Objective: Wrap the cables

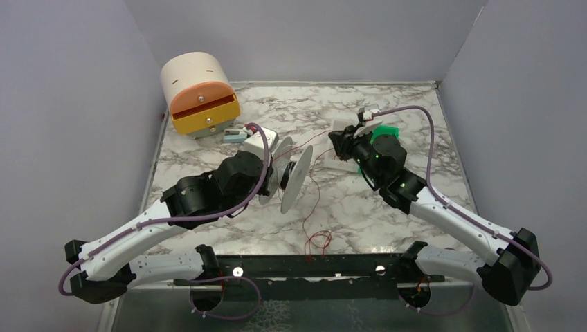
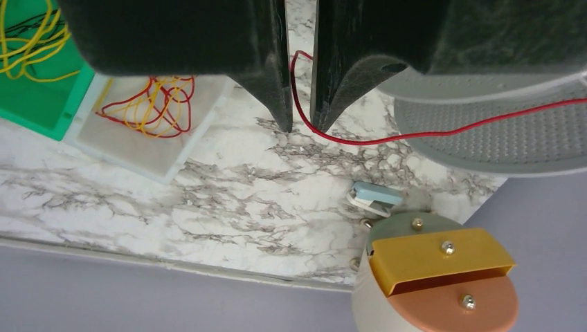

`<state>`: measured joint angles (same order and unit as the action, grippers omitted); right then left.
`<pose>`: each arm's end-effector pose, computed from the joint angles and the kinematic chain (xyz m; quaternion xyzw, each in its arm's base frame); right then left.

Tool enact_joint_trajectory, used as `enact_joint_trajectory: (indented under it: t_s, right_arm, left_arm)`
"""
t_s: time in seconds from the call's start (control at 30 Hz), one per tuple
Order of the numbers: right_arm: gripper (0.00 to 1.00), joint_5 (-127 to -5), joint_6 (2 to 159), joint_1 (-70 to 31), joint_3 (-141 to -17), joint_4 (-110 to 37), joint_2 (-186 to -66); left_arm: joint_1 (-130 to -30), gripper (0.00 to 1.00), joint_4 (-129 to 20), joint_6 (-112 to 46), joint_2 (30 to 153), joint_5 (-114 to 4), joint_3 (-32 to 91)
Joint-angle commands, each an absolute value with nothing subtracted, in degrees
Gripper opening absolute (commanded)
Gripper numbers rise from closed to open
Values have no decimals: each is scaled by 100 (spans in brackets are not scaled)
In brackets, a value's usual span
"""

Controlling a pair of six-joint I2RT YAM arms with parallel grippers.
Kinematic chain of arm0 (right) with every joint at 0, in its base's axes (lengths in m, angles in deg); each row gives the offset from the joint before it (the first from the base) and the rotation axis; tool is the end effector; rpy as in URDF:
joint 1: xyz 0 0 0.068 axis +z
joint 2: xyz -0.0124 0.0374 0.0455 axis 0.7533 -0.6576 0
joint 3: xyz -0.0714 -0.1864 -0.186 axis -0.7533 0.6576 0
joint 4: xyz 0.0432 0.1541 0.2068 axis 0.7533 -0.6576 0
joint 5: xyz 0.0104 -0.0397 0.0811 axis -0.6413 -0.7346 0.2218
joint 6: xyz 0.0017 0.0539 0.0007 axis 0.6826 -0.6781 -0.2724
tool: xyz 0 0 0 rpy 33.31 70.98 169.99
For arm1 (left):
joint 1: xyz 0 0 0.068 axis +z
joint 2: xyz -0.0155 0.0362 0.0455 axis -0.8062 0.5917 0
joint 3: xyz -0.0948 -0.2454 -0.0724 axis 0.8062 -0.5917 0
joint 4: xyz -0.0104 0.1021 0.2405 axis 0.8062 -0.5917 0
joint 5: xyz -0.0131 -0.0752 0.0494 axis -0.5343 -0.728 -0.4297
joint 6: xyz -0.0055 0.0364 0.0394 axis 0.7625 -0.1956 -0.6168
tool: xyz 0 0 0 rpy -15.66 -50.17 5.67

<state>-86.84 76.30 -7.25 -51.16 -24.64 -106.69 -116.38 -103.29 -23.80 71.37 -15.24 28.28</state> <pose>0.1970 0.1643 0.3386 -0.1142 0.7158 0.2298 0.6495 0.0991 -0.1511 0.4010 0.1760 0.8293 -0.1367 0.5124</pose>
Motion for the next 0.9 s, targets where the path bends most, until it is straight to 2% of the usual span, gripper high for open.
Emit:
enact_joint_trajectory:
  t_s: [0.0,0.1,0.27,0.53,0.73,0.87]
  right_arm:
    - [14,-9128,7795,-704,-5273,-2228,-10832]
    - [6,-9180,7755,-700,-5104,-2163,-10829]
    - [5,-8968,7564,-703,-4795,-2176,-10757]
    - [5,-7844,7450,-706,-4207,-2154,-10512]
    - [12,-7384,7483,-704,-3777,-2003,-10167]
    - [22,-7343,7475,-700,-3632,-1817,-9938]
  left_arm:
    - [-11654,0,-10110,-2533,6787,-2109,2774]
    - [-11657,0,-10109,-2518,6623,-2308,2785]
    - [-11655,0,-10068,-2375,6404,-2455,2880]
    - [-11649,0,-9544,-1995,6023,-2173,2813]
    - [-11656,0,-9117,-1937,5951,-2353,2923]
    - [-11651,0,-8956,-1935,5988,-2716,3075]
